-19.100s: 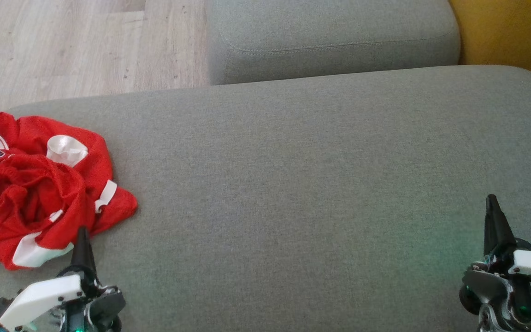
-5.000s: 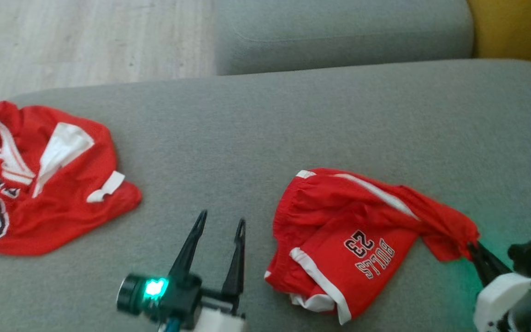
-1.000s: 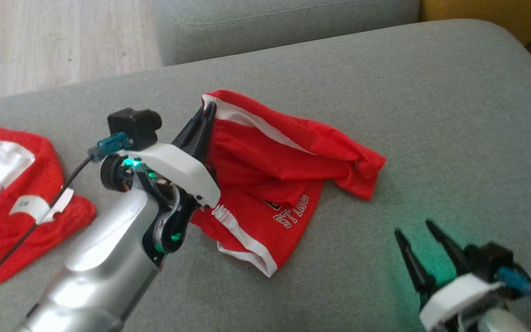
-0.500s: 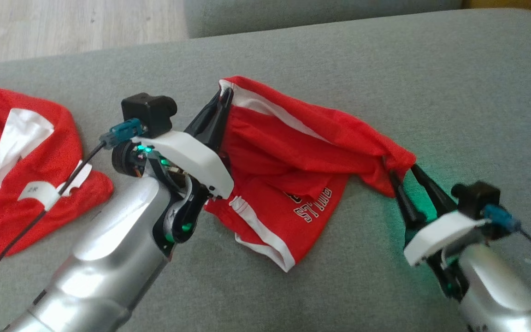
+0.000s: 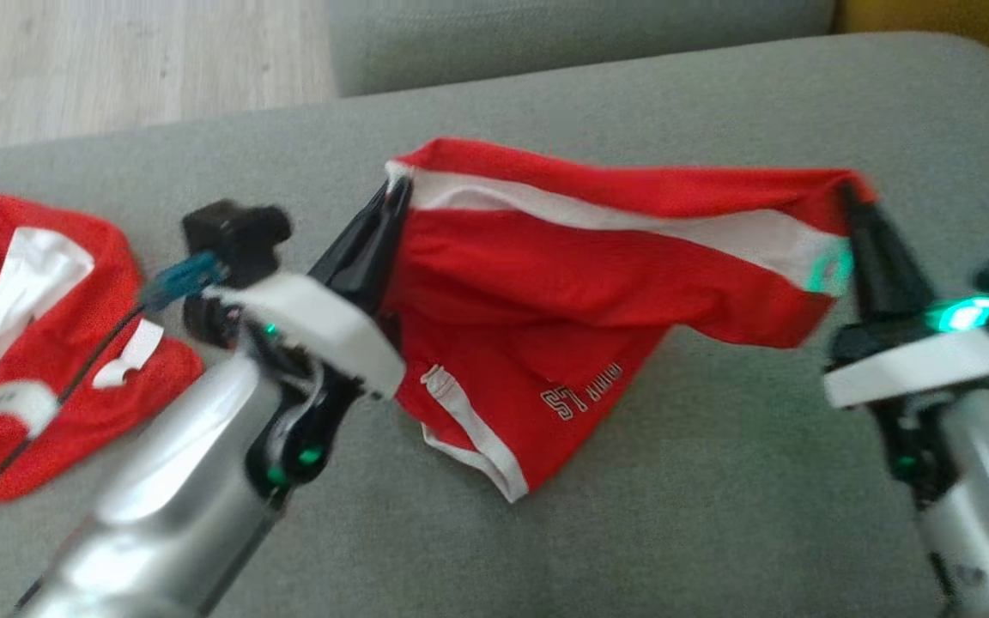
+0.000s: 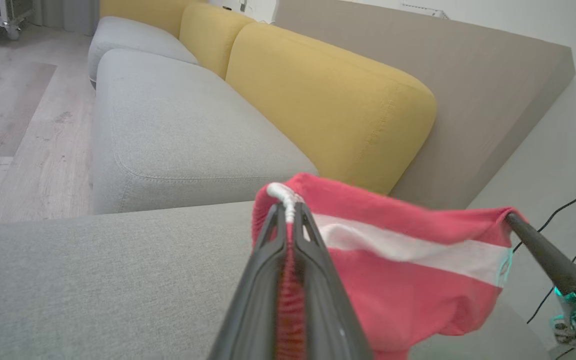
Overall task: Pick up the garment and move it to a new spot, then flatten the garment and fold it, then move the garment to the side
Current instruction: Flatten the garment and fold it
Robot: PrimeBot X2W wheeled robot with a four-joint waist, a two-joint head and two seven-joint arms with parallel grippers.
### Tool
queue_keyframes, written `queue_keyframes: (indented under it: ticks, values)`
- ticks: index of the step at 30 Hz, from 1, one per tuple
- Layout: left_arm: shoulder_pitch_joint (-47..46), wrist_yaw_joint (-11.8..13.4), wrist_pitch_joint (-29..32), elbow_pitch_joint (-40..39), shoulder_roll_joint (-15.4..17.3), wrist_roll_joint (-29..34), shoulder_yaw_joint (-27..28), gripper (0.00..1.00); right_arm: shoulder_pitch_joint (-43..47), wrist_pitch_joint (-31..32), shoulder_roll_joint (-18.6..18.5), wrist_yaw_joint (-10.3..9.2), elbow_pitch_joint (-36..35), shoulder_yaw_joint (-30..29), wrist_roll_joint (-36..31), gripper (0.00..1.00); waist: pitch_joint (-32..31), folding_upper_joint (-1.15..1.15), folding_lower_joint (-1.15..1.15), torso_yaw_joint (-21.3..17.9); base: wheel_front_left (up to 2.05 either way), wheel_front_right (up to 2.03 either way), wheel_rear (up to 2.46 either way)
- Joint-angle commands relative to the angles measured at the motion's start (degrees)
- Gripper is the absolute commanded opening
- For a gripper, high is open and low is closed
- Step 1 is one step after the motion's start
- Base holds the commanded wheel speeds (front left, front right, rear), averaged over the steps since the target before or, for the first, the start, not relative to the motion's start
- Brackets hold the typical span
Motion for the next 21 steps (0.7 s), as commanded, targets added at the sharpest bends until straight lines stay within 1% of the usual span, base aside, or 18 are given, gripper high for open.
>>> queue_keyframes:
  ticks: [1, 3, 6, 9, 11, 13, 14, 17, 18, 19, 21]
  values:
    - [-0.2, -0.3, -0.3, -4.1, 3.4, -1.0, 3.6, 0.0, 1.9, -0.7, -2.0, -0.04, -4.4, -1.5, 0.4, 0.0, -1.5, 0.0, 0.0, -1.3, 0.0, 0.0, 0.0]
    - [1.9, -0.5, 0.9, -8.6, 5.6, -2.4, 4.1, 0.0, 4.1, -0.7, -3.6, -0.04, -7.7, -4.7, 0.6, 0.0, -2.1, 0.0, 0.0, -1.8, 0.0, 0.0, 0.0]
    - [4.4, -0.3, 3.4, -16.7, 7.8, -6.0, 5.3, 0.0, 7.4, -0.5, -6.6, -0.04, -11.8, -8.5, 1.2, 0.0, -2.4, 0.0, 0.0, -1.8, 0.0, 0.0, 0.0]
    - [5.3, 1.1, 6.3, -23.8, 8.7, -9.0, 5.8, 0.0, 9.3, 2.8, -8.5, -0.04, -15.0, -11.8, 2.3, 0.0, -1.6, 0.0, 0.0, -1.3, 0.0, 0.0, 0.0]
    - [5.2, 2.0, 8.0, -26.3, 8.5, -10.3, 5.7, 0.0, 9.2, 6.1, -9.7, -0.04, -15.3, -12.2, 3.0, 0.0, -0.3, 0.0, 0.0, -0.9, 0.0, 0.0, 0.0]
    - [4.1, 2.4, 9.2, -26.4, 8.0, -9.9, 4.7, 0.0, 7.2, 8.7, -9.8, -0.04, -14.0, -11.4, 5.0, 0.0, 1.3, 0.0, 0.0, -0.3, 0.0, 0.0, 0.0]
    - [3.5, 2.4, 9.5, -25.7, 7.3, -10.0, 4.3, 0.0, 5.7, 10.1, -10.1, -0.04, -12.6, -10.1, 5.7, 0.0, 2.2, 0.0, 0.0, 0.0, 0.0, 0.0, 0.0]
    - [1.3, 2.0, 9.3, -21.7, 4.7, -9.7, 3.6, 0.0, -0.5, 11.7, -9.6, -0.04, -5.6, -6.8, 6.8, 0.0, 4.7, 0.0, 0.0, 0.7, 0.0, 0.0, 0.0]
    - [0.4, 1.8, 8.9, -19.9, 3.9, -9.4, 3.6, 0.0, -2.9, 11.3, -9.1, -0.04, -2.5, -5.9, 6.7, 0.05, 5.5, 0.0, 0.0, 0.8, 0.0, 0.0, 0.0]
    - [-0.5, 1.6, 8.3, -17.9, 3.2, -8.9, 3.7, 0.0, -5.3, 10.4, -8.5, -0.04, 0.6, -5.3, 6.3, 1.0, 6.2, 0.0, 0.0, 0.9, 0.0, 0.0, 0.0]
    - [-2.0, 1.0, 6.9, -13.8, 1.8, -8.2, 3.8, 0.0, -9.1, 8.8, -7.1, -0.04, 6.1, -3.1, 5.7, 1.0, 7.3, 0.0, 0.0, 1.2, 0.0, 0.0, 0.0]
